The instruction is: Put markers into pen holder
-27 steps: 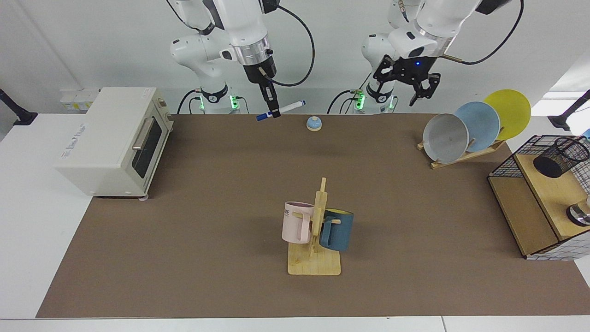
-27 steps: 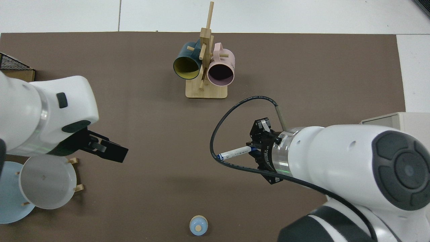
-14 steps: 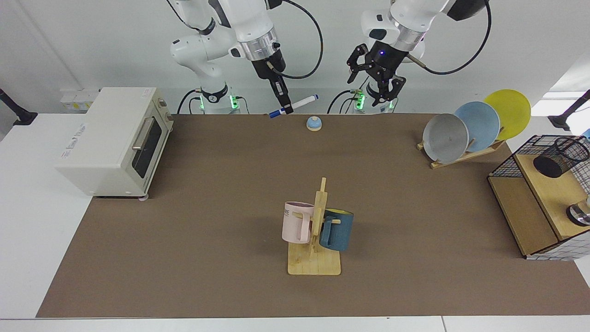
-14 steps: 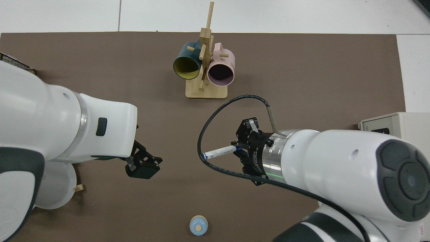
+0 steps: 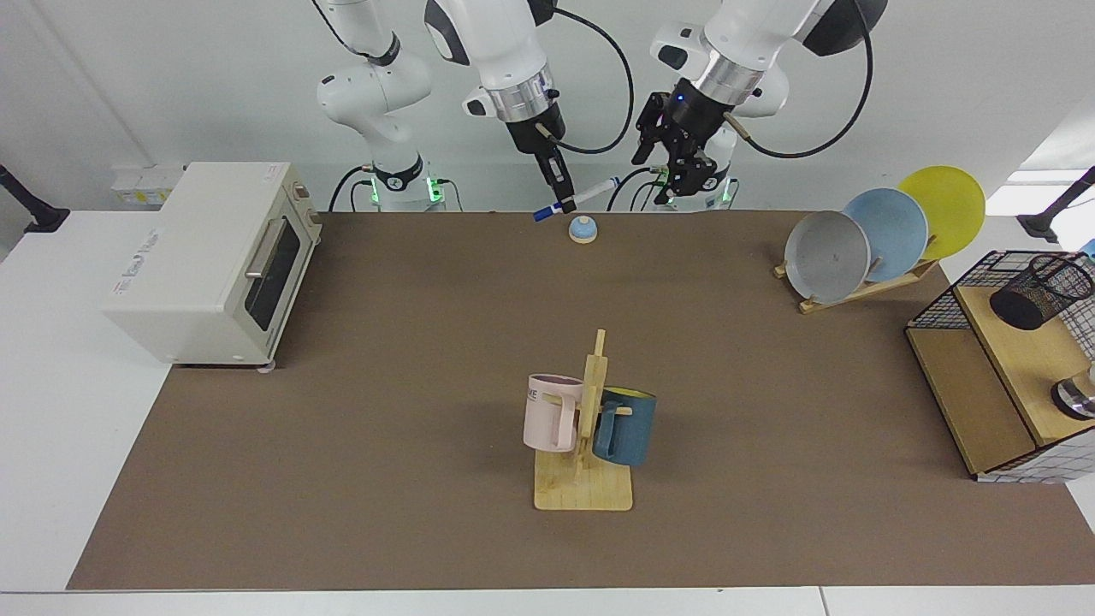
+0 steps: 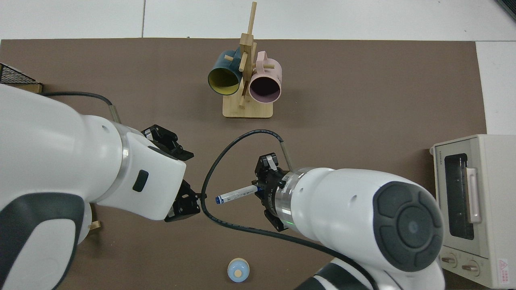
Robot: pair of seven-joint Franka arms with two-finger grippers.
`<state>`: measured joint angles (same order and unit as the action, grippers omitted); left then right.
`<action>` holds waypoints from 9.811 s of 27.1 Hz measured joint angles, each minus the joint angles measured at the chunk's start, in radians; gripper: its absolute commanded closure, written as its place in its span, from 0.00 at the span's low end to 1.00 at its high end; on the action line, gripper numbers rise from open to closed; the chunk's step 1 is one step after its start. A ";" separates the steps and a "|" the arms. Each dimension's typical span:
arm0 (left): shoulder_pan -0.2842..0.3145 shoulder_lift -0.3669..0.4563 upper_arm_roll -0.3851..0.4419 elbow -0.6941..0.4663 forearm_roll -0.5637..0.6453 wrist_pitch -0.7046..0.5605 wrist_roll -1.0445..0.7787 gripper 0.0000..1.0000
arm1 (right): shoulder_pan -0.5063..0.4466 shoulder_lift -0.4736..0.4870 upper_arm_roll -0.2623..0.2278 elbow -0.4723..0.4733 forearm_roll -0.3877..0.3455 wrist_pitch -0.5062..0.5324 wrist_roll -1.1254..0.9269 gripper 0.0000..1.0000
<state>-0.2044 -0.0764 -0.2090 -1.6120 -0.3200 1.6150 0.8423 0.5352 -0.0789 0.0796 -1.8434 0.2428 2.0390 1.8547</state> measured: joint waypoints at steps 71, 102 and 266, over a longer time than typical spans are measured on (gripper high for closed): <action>-0.118 -0.018 -0.041 -0.166 0.029 0.239 -0.036 0.55 | 0.053 0.060 -0.002 0.085 -0.171 -0.054 -0.037 1.00; -0.126 -0.017 -0.049 -0.176 0.032 0.239 -0.037 0.89 | 0.053 0.049 -0.021 0.096 -0.171 -0.092 -0.093 1.00; 0.225 0.026 0.281 0.111 1.126 0.128 0.944 1.00 | -0.477 0.068 -0.028 0.248 -0.227 -0.472 -1.805 0.00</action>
<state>0.0206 -0.0503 0.0722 -1.5012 0.8055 1.7434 1.7862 0.0579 -0.0110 0.0512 -1.5952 0.0158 1.5666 0.0496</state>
